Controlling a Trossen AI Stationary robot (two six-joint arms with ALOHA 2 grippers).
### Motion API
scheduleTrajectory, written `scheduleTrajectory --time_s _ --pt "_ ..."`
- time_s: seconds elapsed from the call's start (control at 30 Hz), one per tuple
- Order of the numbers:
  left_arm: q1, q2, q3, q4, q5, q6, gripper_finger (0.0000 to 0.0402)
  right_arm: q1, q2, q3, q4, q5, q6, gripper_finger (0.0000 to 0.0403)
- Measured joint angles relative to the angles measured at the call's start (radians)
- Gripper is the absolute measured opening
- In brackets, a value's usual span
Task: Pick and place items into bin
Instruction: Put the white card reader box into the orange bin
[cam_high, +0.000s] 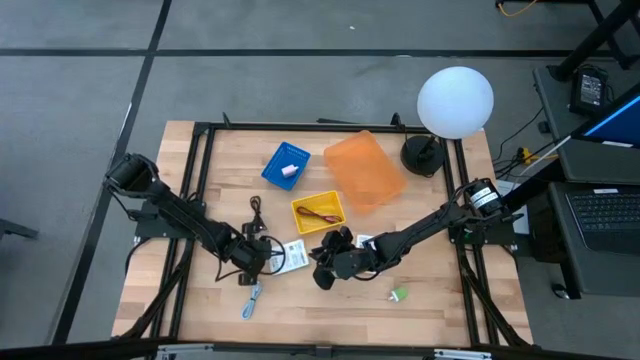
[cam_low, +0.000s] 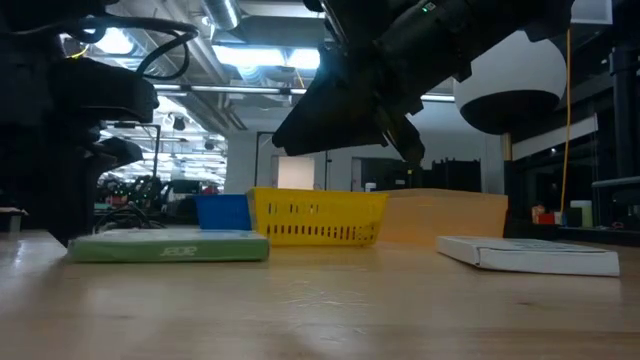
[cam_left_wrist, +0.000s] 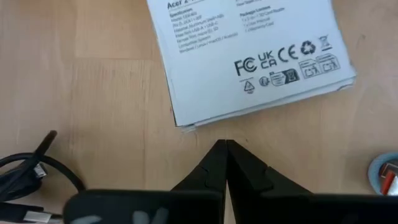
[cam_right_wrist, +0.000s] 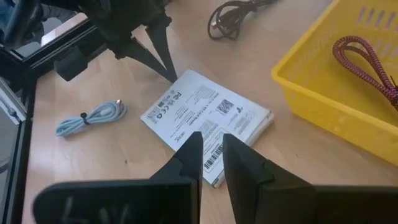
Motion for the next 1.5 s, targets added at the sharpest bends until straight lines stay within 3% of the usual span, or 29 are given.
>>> scheduleTrajectory --time_s 0.17,0.43,0.67,0.87,1.2,1.5 --pt "-0.002 -0.006 0.000 -0.002 -0.013 0.022 0.0003 0.000 0.000 0.000 -0.001 0.000 -0.001 0.0044" --pt "-0.019 -0.100 -0.001 -0.044 -0.127 0.045 0.0003 0.000 0.000 0.000 -0.010 0.000 -0.003 0.0044" --pt "-0.019 -0.102 -0.001 0.001 -0.140 0.069 0.0003 0.000 0.000 0.000 -0.012 -0.016 0.001 0.0047" --pt "-0.018 -0.102 -0.001 0.009 -0.140 0.071 0.0003 0.000 0.010 0.000 -0.007 -0.024 0.029 0.0086" --pt "-0.018 -0.103 0.001 0.017 -0.138 0.085 0.0003 0.000 0.040 0.000 -0.001 -0.132 0.113 0.0174" --pt "-0.018 -0.103 0.001 0.019 -0.137 0.087 0.0003 0.000 0.051 0.000 -0.001 -0.160 0.161 0.0194"
